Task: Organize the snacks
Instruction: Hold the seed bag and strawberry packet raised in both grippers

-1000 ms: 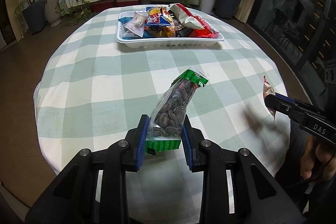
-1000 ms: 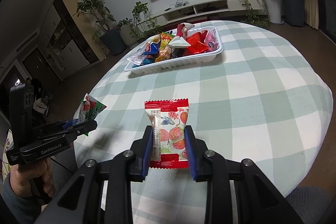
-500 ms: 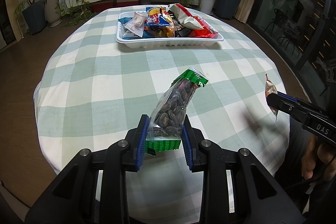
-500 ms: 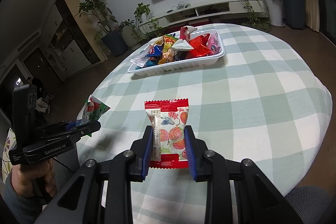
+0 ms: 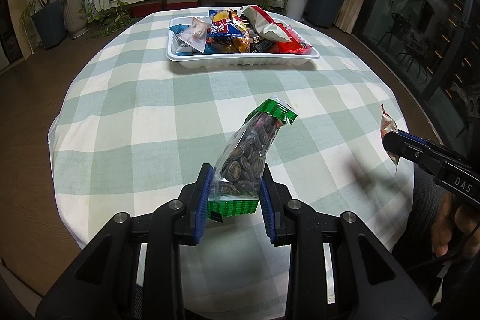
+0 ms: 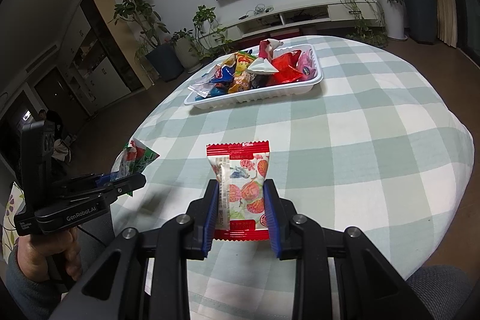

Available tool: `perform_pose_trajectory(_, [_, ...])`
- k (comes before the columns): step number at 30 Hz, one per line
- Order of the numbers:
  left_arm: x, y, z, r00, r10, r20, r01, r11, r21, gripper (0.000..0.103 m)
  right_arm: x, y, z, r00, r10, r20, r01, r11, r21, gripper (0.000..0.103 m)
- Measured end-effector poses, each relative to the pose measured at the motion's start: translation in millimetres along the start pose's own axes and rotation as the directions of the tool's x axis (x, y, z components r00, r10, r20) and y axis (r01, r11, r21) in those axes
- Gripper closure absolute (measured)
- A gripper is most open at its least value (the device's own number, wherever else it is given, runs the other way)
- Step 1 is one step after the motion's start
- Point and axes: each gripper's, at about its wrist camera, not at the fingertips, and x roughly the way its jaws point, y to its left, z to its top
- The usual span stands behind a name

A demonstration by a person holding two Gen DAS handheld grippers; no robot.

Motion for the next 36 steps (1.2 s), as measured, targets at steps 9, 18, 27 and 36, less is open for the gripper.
perform_pose_trajectory(9, [0,0,0,1.0,0.0,0.0,0.0,1.0,0.0,0.075,-3,-1,3,1.0,0.001,0.007,-0.001,1.0,0.002,0.072])
perform_pose_trajectory(18, [-1,-2,-3,1.0,-0.003,-0.006,0.003,1.0,0.002,0.075,-4,-2,4,1.0,0.001,0.007,-0.001,1.0,0.005,0.072])
perform_pose_trajectory(27, [10,3,2,1.0,-0.01,-0.024,0.01,1.0,0.002,0.075,-3,-7,6,1.0,-0.001,0.006,0.001,1.0,0.022,0.072])
perform_pose_trajectory(36, [20,17,21,0.999,-0.021,-0.024,0.021,1.0,-0.014,0.075,-2,-12,10,1.0,0.001,0.012,-0.001,0.999,0.033,0.072])
